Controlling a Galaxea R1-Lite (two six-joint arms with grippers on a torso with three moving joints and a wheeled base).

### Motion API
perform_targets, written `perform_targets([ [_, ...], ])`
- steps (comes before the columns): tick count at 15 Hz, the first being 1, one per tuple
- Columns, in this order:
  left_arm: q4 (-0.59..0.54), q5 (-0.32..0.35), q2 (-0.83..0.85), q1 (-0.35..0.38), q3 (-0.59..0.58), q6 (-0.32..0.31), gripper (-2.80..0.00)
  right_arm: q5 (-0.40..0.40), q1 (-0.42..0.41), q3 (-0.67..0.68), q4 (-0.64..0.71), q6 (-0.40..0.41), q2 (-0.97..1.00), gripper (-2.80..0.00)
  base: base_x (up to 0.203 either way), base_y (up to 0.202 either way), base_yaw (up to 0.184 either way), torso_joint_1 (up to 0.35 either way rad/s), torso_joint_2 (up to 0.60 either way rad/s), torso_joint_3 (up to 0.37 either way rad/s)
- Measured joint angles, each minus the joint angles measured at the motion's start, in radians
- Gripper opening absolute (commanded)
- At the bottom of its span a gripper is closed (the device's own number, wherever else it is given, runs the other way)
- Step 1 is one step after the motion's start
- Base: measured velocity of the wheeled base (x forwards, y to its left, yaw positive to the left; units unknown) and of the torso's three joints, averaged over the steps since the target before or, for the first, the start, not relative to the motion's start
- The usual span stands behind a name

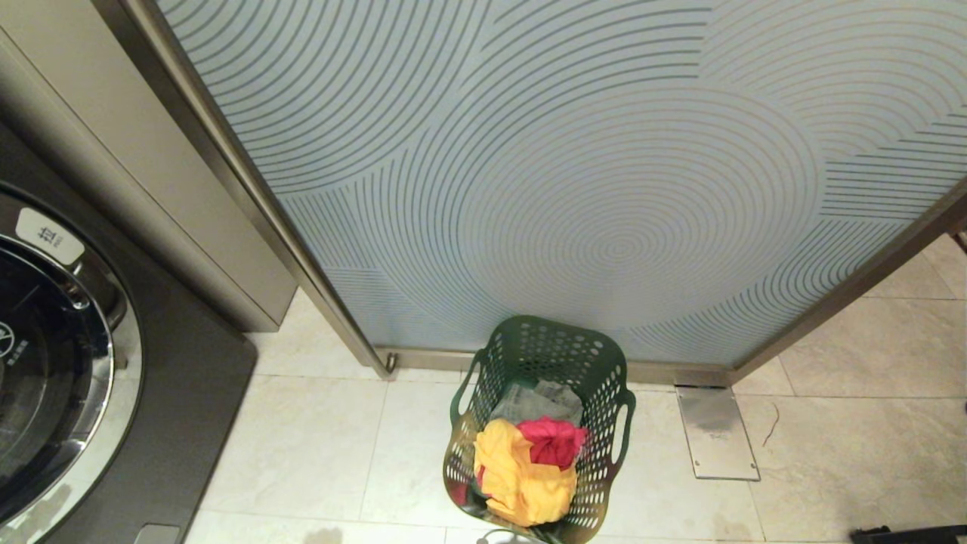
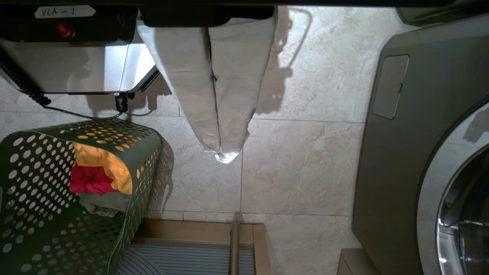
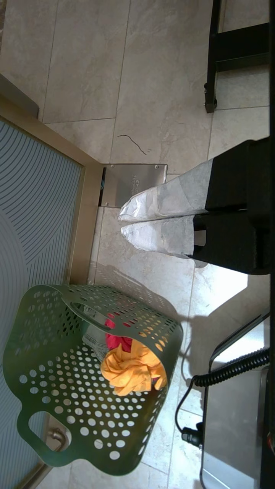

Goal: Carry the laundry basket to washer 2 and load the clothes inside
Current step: Pick up the clothes basket and put it beside the washing machine

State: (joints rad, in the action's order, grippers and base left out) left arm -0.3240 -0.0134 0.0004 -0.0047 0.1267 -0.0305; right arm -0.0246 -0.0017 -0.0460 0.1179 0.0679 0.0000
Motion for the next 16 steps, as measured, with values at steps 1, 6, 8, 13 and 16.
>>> perform_targets([
  [1,0.000,0.003,0.000,0.000,0.000,-0.016,-2.80,0.000,0.000,0.001,0.000,-0.001,0.000,-2.80,0.000,0.000,0.000,0.000,0.00,0.000],
  [6,-0.001,0.028,0.000,0.000,-0.001,-0.047,-2.80,-0.007,0.000,0.002,-0.002,0.042,0.000,-2.80,0.000,0.000,0.000,0.000,0.00,0.000],
  [8,-0.001,0.027,0.000,0.000,-0.001,-0.046,-2.80,0.006,0.000,0.002,-0.003,0.016,0.000,-2.80,0.000,0.000,0.000,0.000,0.00,0.000],
  [13,0.011,0.077,0.011,-0.001,0.101,-0.014,-2.80,0.044,0.000,-0.124,0.028,-0.017,0.023,-2.80,0.000,0.000,0.000,0.000,0.00,0.000],
  [16,-0.038,0.130,0.160,-0.001,0.299,-0.007,-2.80,0.043,-0.002,-0.393,0.152,-0.052,0.188,-2.80,0.000,0.000,0.000,0.000,0.00,0.000],
])
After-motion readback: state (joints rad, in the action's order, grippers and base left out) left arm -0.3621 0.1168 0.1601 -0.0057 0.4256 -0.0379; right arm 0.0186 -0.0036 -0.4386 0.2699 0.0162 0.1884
